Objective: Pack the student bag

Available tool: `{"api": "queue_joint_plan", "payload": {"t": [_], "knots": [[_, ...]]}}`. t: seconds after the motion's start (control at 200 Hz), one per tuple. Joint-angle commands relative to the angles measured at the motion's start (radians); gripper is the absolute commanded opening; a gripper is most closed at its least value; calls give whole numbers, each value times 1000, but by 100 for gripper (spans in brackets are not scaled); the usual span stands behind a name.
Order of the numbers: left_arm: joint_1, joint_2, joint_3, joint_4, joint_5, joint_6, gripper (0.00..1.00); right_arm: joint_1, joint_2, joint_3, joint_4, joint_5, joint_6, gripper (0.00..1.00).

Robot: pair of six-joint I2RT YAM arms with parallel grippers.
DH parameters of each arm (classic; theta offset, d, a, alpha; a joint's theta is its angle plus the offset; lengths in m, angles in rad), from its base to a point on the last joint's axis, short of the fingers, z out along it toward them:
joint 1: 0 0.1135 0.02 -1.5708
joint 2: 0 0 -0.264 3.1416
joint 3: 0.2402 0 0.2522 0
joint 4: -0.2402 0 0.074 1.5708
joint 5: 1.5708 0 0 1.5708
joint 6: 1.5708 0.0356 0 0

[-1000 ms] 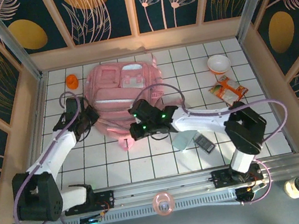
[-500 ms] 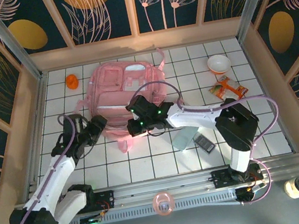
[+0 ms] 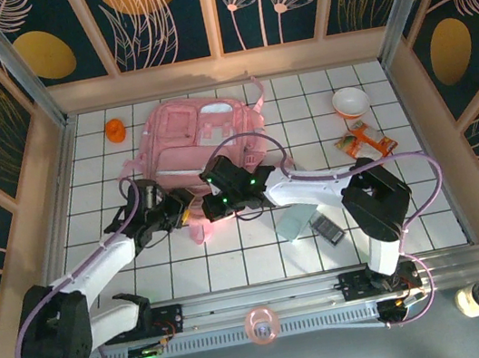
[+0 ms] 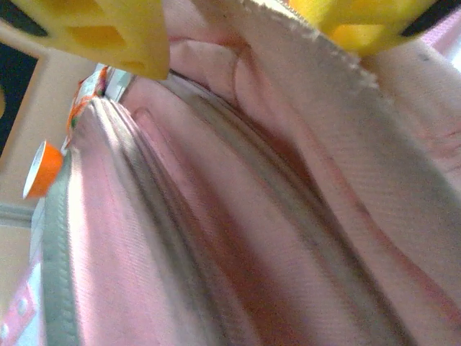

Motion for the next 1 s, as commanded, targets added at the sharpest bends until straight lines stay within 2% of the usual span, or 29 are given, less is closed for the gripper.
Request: {"api": "queue_joint_plan", "payload": {"t": [0.0, 0.035, 0.2, 0.33, 0.495, 0.671, 0.881, 0.996], "knots": [[-4, 12, 10, 67, 15, -32, 12, 8, -18, 19, 24, -5, -29, 0], [-3, 0, 7, 46, -5, -22, 0, -1, -28, 5, 9, 1, -31, 0], [-2, -68, 57, -117, -147, 88, 0, -87, -109, -104, -89, 54, -52, 0], [3, -133, 64, -152, -187, 93, 0, -188, -183, -179, -145, 87, -106, 0], [8, -173, 79, -160, -162, 75, 0, -316, -210, -211, -171, 108, -188, 0], [8, -213, 149, -221, -141, 92, 0, -451, -178, -215, -119, 121, -250, 0], [8, -286, 181, -331, -85, 93, 0, -646, -69, -169, -3, 99, -282, 0], [8, -341, 141, -380, -62, 77, 0, -694, -7, -137, 60, 54, -284, 0]]}}
